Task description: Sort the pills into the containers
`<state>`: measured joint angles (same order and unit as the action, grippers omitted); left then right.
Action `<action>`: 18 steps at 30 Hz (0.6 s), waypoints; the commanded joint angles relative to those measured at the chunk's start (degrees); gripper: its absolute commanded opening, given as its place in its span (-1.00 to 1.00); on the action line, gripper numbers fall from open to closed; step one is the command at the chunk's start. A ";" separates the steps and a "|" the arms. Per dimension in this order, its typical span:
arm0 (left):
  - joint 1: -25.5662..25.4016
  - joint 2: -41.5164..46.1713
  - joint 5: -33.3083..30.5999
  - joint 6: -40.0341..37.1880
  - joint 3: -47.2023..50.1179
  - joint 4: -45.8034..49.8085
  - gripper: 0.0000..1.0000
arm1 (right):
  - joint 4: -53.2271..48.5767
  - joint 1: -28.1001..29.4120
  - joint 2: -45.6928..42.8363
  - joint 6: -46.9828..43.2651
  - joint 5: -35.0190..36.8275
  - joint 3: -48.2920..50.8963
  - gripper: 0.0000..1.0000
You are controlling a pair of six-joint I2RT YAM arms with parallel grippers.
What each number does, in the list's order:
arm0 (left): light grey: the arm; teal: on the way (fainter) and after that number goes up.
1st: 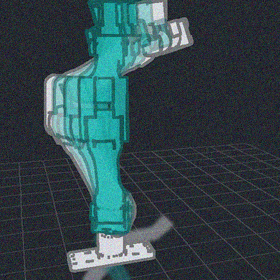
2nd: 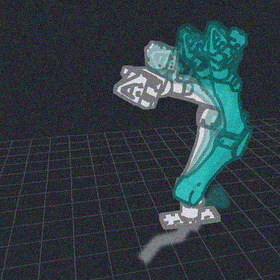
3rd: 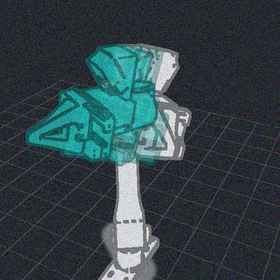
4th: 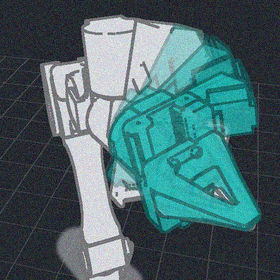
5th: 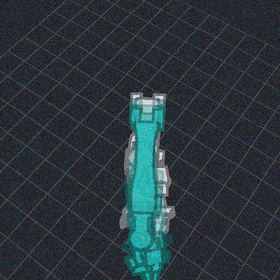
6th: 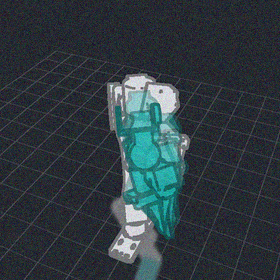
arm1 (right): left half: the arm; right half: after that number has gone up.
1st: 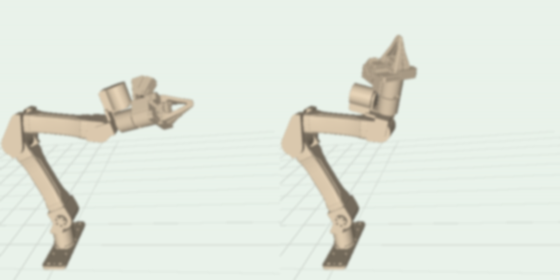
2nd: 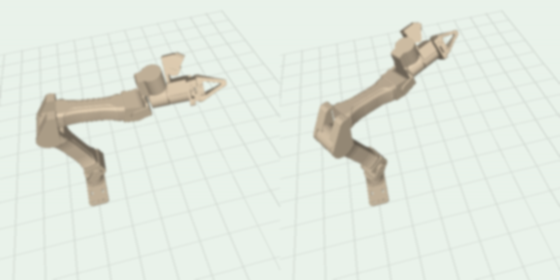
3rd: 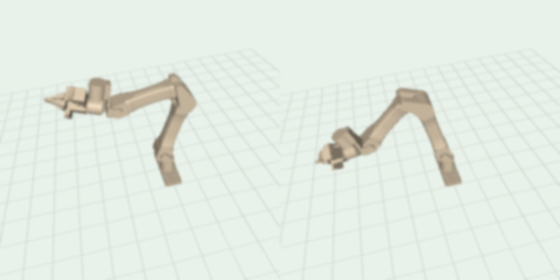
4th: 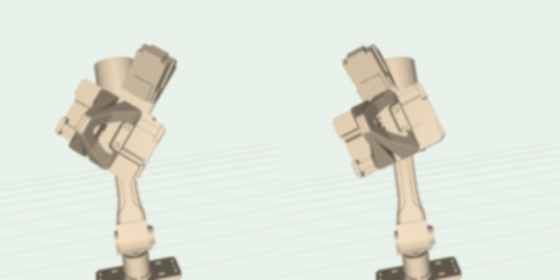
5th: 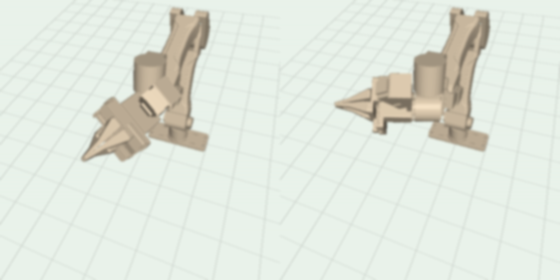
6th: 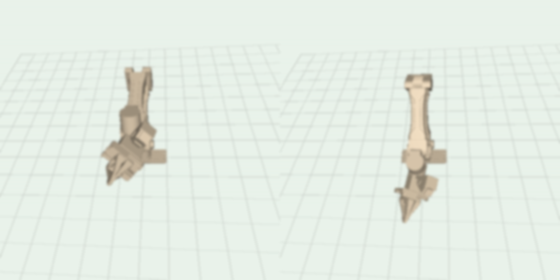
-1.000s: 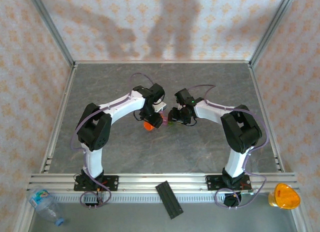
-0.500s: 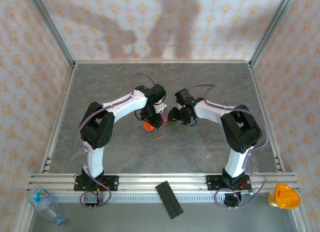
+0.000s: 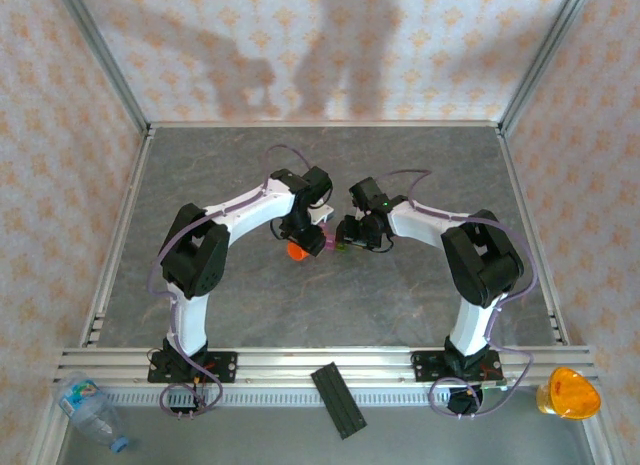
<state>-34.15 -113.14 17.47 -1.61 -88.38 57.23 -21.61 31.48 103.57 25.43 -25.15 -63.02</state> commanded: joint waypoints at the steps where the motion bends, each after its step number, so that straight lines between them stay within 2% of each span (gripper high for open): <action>1: -0.30 1.39 -1.14 -0.33 1.69 -2.09 -1.00 | -3.97 0.61 3.04 -0.50 3.36 0.80 -0.13; 18: -0.29 7.94 -0.61 2.04 11.66 -14.16 -1.00 | -4.59 0.66 2.91 -0.40 3.49 0.01 -0.13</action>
<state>-34.15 -107.39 17.54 -0.84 -78.24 45.04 -21.93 31.53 103.68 25.43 -25.10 -63.42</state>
